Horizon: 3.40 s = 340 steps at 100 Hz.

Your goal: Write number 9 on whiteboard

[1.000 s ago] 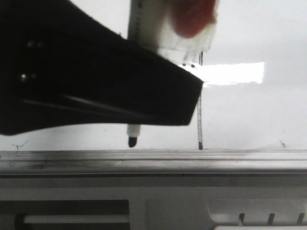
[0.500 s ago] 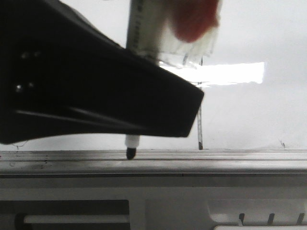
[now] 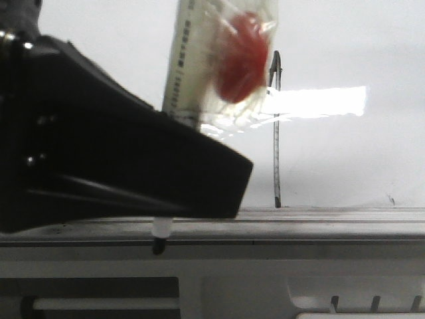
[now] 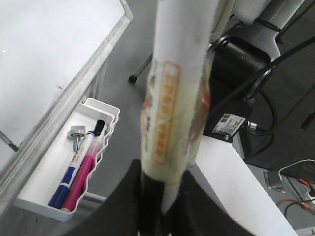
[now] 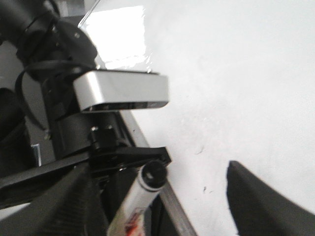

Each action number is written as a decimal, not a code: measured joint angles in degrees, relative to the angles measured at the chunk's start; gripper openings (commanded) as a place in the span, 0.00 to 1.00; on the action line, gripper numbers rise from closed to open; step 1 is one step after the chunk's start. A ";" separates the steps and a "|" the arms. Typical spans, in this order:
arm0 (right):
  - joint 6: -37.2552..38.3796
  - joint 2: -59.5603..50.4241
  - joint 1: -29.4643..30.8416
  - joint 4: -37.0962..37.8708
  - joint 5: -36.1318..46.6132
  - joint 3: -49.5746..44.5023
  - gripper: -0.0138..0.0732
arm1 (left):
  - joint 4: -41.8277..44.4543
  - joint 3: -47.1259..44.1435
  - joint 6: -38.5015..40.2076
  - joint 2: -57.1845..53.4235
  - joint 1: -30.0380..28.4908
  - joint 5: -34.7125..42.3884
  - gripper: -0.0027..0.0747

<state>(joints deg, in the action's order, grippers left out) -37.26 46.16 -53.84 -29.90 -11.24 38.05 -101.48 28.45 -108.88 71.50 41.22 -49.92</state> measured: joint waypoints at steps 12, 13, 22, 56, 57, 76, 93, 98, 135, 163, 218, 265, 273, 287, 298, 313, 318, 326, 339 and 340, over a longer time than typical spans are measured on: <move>0.00 -3.55 3.00 0.00 -0.11 0.00 0.08 | 0.00 -0.32 0.08 0.00 0.00 0.27 0.01; 0.00 -3.73 3.11 0.00 -0.11 0.00 0.08 | 0.00 -0.32 0.08 0.00 0.00 0.38 0.01; 0.00 -5.69 4.07 0.00 -0.11 0.00 0.08 | 0.00 -0.32 0.26 0.00 0.00 1.32 0.01; 0.00 -6.85 4.61 0.00 -1.17 -0.39 0.08 | -1.23 3.30 18.87 0.09 2.78 31.78 0.01; 0.00 -6.85 4.61 0.00 -1.17 -0.37 0.08 | -1.20 3.65 19.87 0.09 2.97 32.54 0.01; -0.10 -6.85 4.61 0.00 -1.43 -1.29 0.08 | -2.57 7.44 27.56 1.24 8.45 49.28 0.01; -0.10 -6.85 4.61 0.00 -1.68 -1.53 0.08 | -3.33 9.85 28.39 2.63 10.60 53.76 0.01; -0.10 -6.85 4.61 0.00 -1.68 -1.53 0.08 | -3.43 10.51 28.42 2.89 10.76 54.66 0.01; -0.10 -6.85 4.61 -1.33 -1.68 -1.53 0.08 | -3.74 12.65 28.52 3.69 11.11 59.71 0.01; -0.10 -6.85 4.61 -2.28 -1.68 -1.53 0.08 | -3.64 12.98 28.77 5.61 11.28 58.07 0.43; -0.10 -7.13 4.61 -2.73 -1.87 -1.53 0.09 | -3.64 12.50 31.33 2.59 12.89 58.59 0.74; -0.10 -21.12 7.88 6.25 -3.32 -9.13 0.11 | -3.84 -3.53 31.33 -22.65 16.43 69.06 0.00; -0.10 -23.72 9.52 7.19 -3.08 -11.73 0.11 | -3.84 -4.70 31.33 -26.63 16.43 69.18 0.01; -0.10 -26.34 10.08 7.57 -3.08 -13.25 0.11 | -3.84 -5.12 31.33 -31.92 16.43 68.84 0.01; -0.10 -26.57 10.08 7.67 -3.08 -13.38 0.11 | -3.84 -5.12 31.33 -33.14 16.43 68.86 0.01; -0.10 -26.57 10.08 7.67 -3.08 -13.38 0.11 | -3.84 -5.21 31.33 -33.25 16.43 68.86 0.01; -0.10 -26.57 10.08 7.67 -3.08 -13.38 0.11 | -3.84 -5.21 31.33 -33.25 16.43 68.86 0.01; -0.10 -26.57 10.08 7.67 -3.08 -13.38 0.11 | -3.84 -5.21 31.33 -33.25 16.43 68.86 0.01; -0.10 -26.57 10.08 7.67 -3.08 -13.38 0.11 | -3.84 -5.21 31.33 -33.25 16.43 68.86 0.01; -0.10 -26.57 10.08 7.67 -3.08 -13.38 0.11 | -3.84 -5.21 31.33 -33.25 16.43 68.86 0.01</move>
<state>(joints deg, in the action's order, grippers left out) -37.36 19.59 -43.77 -22.23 -14.31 24.68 -105.32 23.24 -77.55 38.25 57.65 18.94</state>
